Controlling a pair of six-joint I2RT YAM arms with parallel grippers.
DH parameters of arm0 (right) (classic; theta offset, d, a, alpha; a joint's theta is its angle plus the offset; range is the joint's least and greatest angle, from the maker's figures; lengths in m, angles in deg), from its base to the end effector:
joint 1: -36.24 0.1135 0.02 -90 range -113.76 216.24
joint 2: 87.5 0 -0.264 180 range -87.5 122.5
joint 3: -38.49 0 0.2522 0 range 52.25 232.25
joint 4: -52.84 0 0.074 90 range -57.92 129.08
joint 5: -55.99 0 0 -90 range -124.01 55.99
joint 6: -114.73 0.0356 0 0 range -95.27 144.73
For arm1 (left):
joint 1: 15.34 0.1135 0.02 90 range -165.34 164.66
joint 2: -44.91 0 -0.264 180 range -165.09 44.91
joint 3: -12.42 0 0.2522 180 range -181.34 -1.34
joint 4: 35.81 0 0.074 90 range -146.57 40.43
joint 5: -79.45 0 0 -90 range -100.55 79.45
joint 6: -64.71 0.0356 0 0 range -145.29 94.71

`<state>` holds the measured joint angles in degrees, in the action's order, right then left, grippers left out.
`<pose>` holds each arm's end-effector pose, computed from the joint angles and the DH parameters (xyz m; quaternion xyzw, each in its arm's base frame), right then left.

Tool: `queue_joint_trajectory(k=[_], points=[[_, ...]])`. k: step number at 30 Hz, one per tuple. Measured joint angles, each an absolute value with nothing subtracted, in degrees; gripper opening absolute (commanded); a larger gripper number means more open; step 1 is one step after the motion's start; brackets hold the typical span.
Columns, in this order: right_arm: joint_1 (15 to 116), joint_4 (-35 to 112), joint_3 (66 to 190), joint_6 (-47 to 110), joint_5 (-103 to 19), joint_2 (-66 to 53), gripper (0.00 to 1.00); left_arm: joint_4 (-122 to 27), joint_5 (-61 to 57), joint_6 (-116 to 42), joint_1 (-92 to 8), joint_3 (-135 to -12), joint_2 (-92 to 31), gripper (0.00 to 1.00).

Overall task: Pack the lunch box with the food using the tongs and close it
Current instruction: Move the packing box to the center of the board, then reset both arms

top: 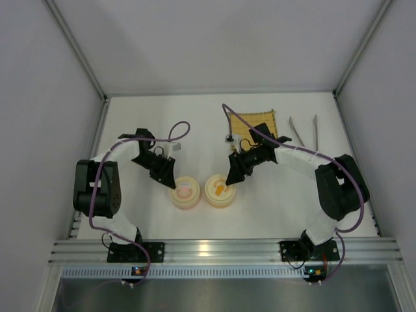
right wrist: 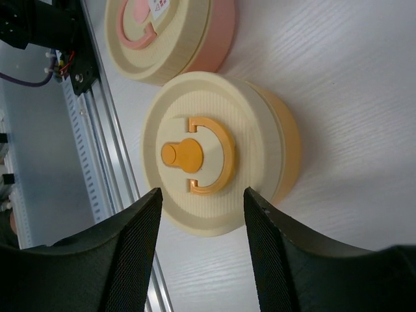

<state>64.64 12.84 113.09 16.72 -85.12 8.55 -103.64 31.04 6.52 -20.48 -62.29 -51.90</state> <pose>0.2759 0.1807 0.1992 -0.3742 0.7973 0.4508 0.1449 0.2818 -0.0491 0.1801 0.2965 0.8866 -0.3453 0.0824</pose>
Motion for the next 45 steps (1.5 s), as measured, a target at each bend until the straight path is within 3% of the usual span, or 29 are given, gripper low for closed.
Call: queue_joint_trajectory(k=[16,19,20,23,24,27,30,34,35,45], points=[[63.06,10.89,112.96,15.67,-86.24,6.36,0.54,-101.01,32.11,-1.02,-25.05,-62.72,-53.24,0.41],[63.06,10.24,112.96,15.21,-86.35,6.23,0.54,-100.05,31.93,-1.45,-25.86,-62.90,-53.37,0.51],[63.06,10.04,112.96,15.06,-86.35,6.14,0.54,-99.81,31.74,-1.54,-25.99,-63.03,-53.54,0.63],[63.06,9.23,112.96,14.55,-86.24,5.27,0.55,-98.81,30.38,-1.78,-26.06,-63.09,-54.09,0.83],[63.06,9.04,112.98,14.38,-86.09,4.83,0.55,-98.65,30.01,-1.91,-26.04,-63.09,-54.09,0.98],[63.02,8.49,113.00,14.20,-85.04,2.40,0.57,-98.67,29.35,-2.22,-25.71,-63.66,-53.70,0.98],[62.45,8.14,113.09,14.36,-84.29,-1.31,0.66,-99.44,29.22,-2.11,-24.38,-65.50,-51.84,0.98],[59.17,8.16,113.20,15.04,-83.44,-6.47,0.88,-100.38,29.24,-1.78,-21.49,-69.67,-46.37,0.98],[57.82,8.16,113.22,15.43,-83.22,-7.74,0.97,-100.31,29.27,-1.83,-20.83,-70.44,-44.43,0.98],[46.98,8.23,111.86,17.46,-73.13,-19.30,0.99,-95.33,28.35,-8.36,-14.12,-66.00,-31.27,0.98]])
